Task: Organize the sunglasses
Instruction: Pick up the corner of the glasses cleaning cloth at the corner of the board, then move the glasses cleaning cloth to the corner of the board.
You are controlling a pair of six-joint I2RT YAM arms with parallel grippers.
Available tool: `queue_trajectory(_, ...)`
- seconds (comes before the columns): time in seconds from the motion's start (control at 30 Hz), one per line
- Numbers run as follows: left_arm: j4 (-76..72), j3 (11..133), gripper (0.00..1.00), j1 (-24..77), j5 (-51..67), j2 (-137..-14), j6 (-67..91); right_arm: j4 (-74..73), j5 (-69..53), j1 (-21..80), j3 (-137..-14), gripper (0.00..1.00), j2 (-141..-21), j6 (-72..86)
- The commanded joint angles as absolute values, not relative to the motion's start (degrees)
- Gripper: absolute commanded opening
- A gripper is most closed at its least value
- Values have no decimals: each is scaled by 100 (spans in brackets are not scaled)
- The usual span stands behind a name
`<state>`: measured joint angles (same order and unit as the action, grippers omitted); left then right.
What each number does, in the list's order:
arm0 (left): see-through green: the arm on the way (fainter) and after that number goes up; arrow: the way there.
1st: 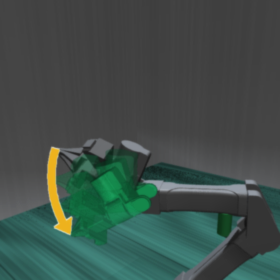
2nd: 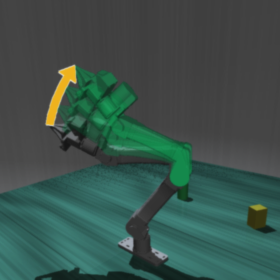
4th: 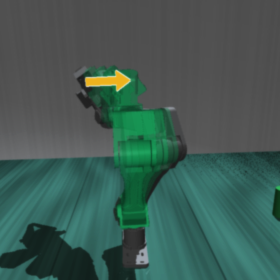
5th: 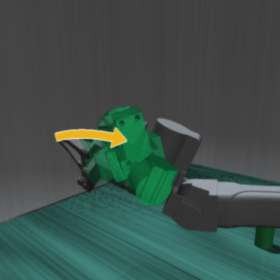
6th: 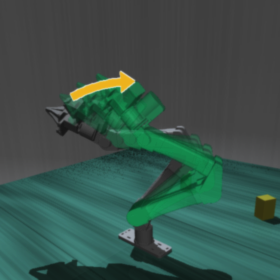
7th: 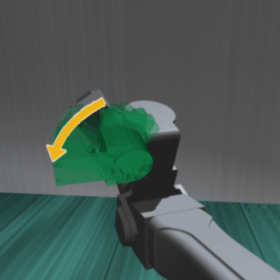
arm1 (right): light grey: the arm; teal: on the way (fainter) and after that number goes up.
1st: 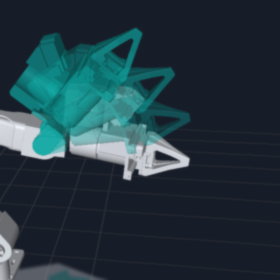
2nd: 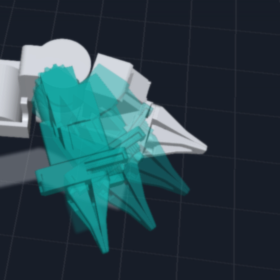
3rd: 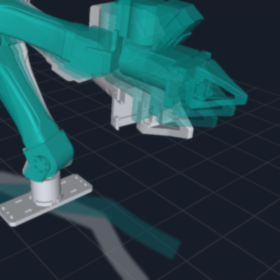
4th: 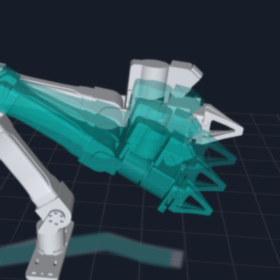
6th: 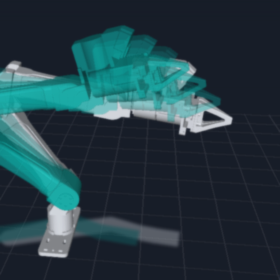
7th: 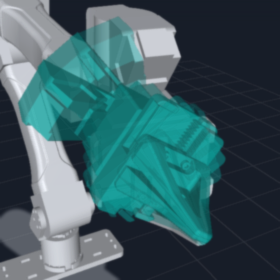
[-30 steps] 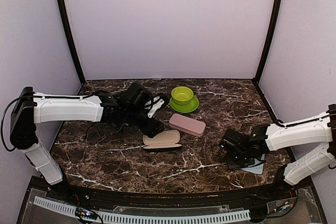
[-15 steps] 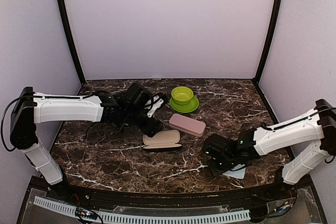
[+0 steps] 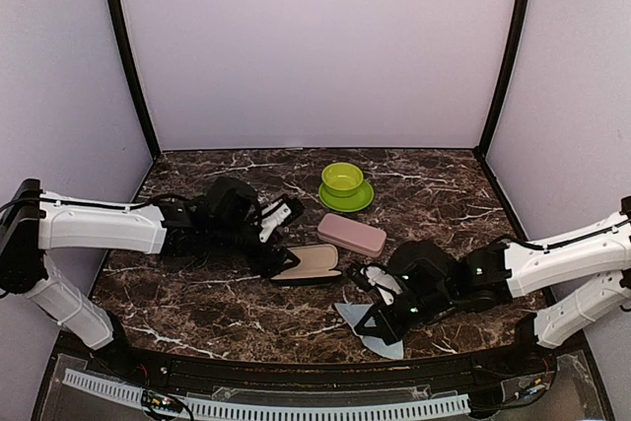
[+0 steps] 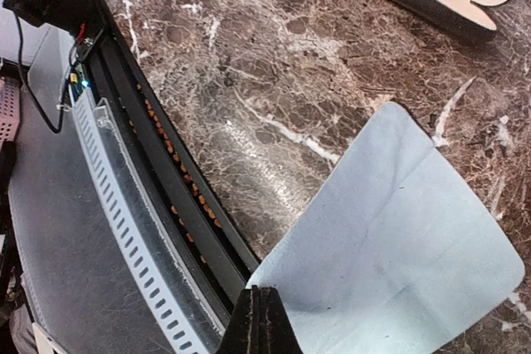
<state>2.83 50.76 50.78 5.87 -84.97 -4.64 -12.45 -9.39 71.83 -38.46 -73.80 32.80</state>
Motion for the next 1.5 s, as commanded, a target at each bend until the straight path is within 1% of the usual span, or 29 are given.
queue_trajectory(0.0,-824,4661,70,5430,1665,-8221,-1374,-1385,-1099,7063,-3558,0,-6789,3229)
queue_trajectory(0.2,-444,5197,70,5863,2050,-8955,-2070,-1824,-1150,6714,-3355,0,-6406,3226)
queue_trajectory(0.33,-710,5305,71,6091,2294,-9279,-2338,-1854,-1204,6535,-3141,0,-6141,3253)
queue_trajectory(0.4,-909,5324,73,6196,2337,-9420,-2531,-1831,-1261,6484,-3061,0,-6025,3268)
queue_trajectory(0.47,-820,5489,74,6276,2296,-9631,-2771,-1829,-1272,6459,-3014,0,-5950,3285)
queue_trajectory(0.77,-426,6240,74,6284,2249,-10474,-3467,-1432,-1553,6454,-2946,0,-5967,3296)
queue_trajectory(0.87,-505,6293,74,6248,2359,-10624,-3444,-1312,-1727,6460,-2947,0,-5939,3259)
queue_trajectory(0.97,-511,6411,71,6132,2668,-10727,-3232,-1292,-1922,6488,-3004,0,-6010,3185)
queue_trajectory(1.13,-351,6340,69,5900,2576,-10488,-2787,-1246,-2004,6661,-3344,0,-6460,3068)
queue_trajectory(1.33,-830,5305,68,5854,2341,-9555,-2431,-1536,-2026,7040,-4186,0,-7197,2838)
queue_trajectory(1.47,-572,4836,65,5845,1895,-8993,-1980,-1782,-2004,7288,-4641,0,-7800,2655)
